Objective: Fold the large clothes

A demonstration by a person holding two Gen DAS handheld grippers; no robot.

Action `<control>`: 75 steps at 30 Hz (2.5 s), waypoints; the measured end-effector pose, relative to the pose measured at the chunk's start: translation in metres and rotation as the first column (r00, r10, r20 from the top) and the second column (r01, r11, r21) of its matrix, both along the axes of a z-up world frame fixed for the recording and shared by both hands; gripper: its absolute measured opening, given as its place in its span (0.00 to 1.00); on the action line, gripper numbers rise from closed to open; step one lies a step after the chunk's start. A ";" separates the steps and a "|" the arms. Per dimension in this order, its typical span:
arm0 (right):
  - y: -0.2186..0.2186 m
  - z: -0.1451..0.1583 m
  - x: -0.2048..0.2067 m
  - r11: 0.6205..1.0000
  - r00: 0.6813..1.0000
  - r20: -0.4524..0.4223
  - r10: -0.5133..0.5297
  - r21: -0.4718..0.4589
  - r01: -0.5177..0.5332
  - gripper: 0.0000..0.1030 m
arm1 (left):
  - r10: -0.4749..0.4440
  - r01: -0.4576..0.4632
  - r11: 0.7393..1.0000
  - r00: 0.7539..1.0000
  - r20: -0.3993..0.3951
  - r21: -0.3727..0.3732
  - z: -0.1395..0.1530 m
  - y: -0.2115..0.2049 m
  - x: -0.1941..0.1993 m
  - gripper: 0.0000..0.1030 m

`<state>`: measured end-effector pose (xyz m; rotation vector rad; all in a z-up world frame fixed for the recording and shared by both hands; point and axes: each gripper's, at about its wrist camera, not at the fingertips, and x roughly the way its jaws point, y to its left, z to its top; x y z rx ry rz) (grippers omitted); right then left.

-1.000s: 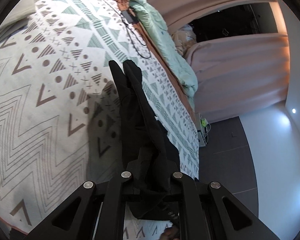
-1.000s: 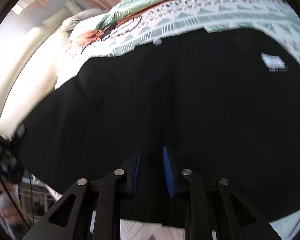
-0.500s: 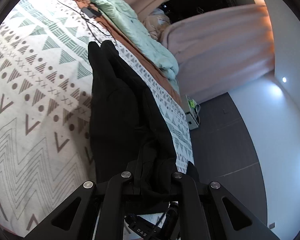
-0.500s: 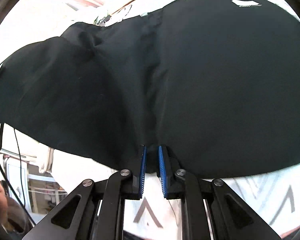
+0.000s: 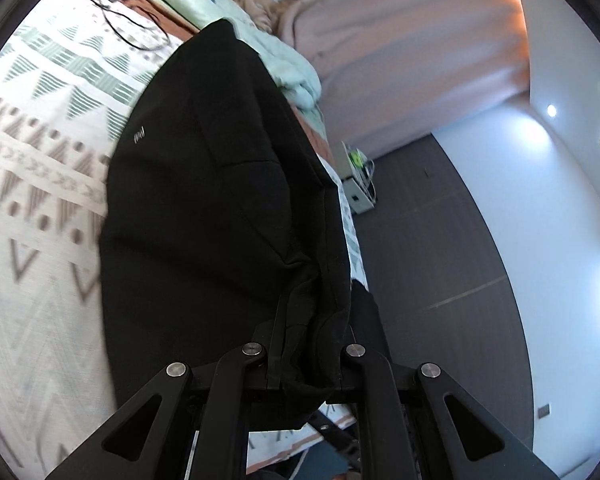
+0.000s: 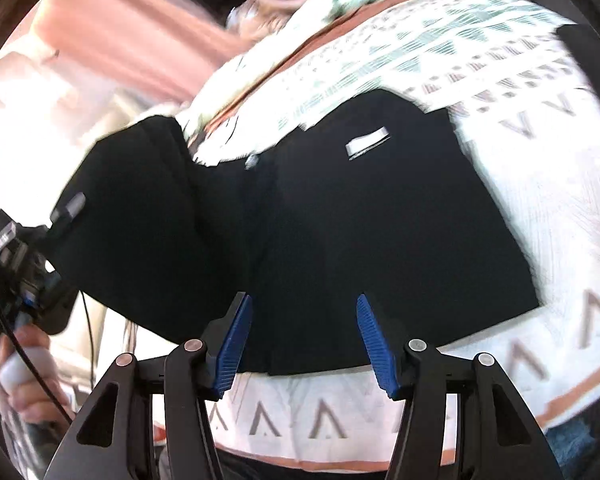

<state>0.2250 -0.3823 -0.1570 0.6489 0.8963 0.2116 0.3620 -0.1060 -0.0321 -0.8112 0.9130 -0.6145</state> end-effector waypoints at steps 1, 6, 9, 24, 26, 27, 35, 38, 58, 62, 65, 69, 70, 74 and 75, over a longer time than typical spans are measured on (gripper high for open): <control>-0.010 0.002 -0.003 1.000 1.000 0.005 -0.023 -0.001 0.023 0.54 | -0.013 0.013 1.000 1.000 -0.004 0.000 -0.003 -0.008 0.002 0.09; -0.040 0.003 -0.013 0.995 0.995 -0.003 -0.104 0.004 0.104 0.54 | -0.083 0.083 0.997 0.996 -0.037 -0.005 -0.019 -0.051 0.010 0.09; -0.063 -0.004 -0.027 0.990 0.990 -0.018 -0.140 0.006 0.140 0.54 | -0.132 0.132 0.991 0.990 -0.056 -0.007 -0.030 -0.081 0.013 0.10; -0.092 -0.007 -0.042 0.984 0.986 -0.016 -0.163 0.066 0.164 0.67 | -0.120 0.120 0.993 0.990 -0.078 0.000 -0.049 -0.081 0.010 0.82; -0.087 -0.013 -0.033 0.986 0.988 -0.031 -0.148 0.076 0.150 0.67 | -0.070 0.074 0.996 0.995 -0.075 0.057 -0.050 -0.066 0.004 0.82; -0.084 -0.015 -0.030 0.985 0.989 -0.037 -0.143 0.087 0.146 0.67 | -0.046 0.052 0.995 0.996 -0.074 0.084 -0.051 -0.057 0.001 0.82; -0.063 -0.031 -0.003 0.987 0.989 -0.061 -0.135 0.084 0.140 0.58 | 0.063 -0.034 0.976 0.990 -0.125 0.215 -0.080 0.009 -0.020 0.76; -0.061 -0.032 0.000 0.988 0.989 -0.053 -0.140 0.063 0.143 0.25 | 0.073 -0.036 0.968 0.987 -0.143 0.248 -0.090 0.022 -0.021 0.65; -0.098 -0.085 -0.031 0.961 0.963 -0.130 -0.235 0.116 0.251 0.06 | -0.006 0.086 0.941 0.971 -0.238 0.326 -0.142 0.000 -0.038 0.33; -0.096 -0.087 -0.038 0.958 0.958 -0.128 -0.258 0.091 0.270 0.05 | -0.012 0.092 0.938 0.972 -0.235 0.333 -0.138 0.000 -0.036 0.33; -0.100 -0.081 -0.039 0.958 0.961 -0.113 -0.253 0.107 0.265 0.05 | -0.003 0.076 0.955 0.969 -0.246 0.288 -0.142 0.004 -0.026 0.34; -0.105 -0.073 -0.032 0.965 0.966 -0.108 -0.236 0.093 0.246 0.13 | 0.003 0.059 0.969 0.968 -0.250 0.242 -0.140 0.006 -0.019 0.52; -0.106 -0.070 -0.030 0.967 0.966 -0.109 -0.235 0.076 0.244 0.19 | 0.006 0.053 0.970 0.970 -0.243 0.238 -0.138 0.006 -0.016 0.56; -0.111 -0.054 -0.017 0.974 0.974 -0.075 -0.214 0.053 0.219 0.59 | 0.025 0.030 0.968 0.977 -0.214 0.250 -0.132 0.007 -0.005 0.57; -0.111 -0.050 -0.011 0.978 0.977 -0.071 -0.202 0.046 0.206 0.59 | 0.031 0.025 0.967 0.977 -0.211 0.255 -0.131 0.006 -0.001 0.57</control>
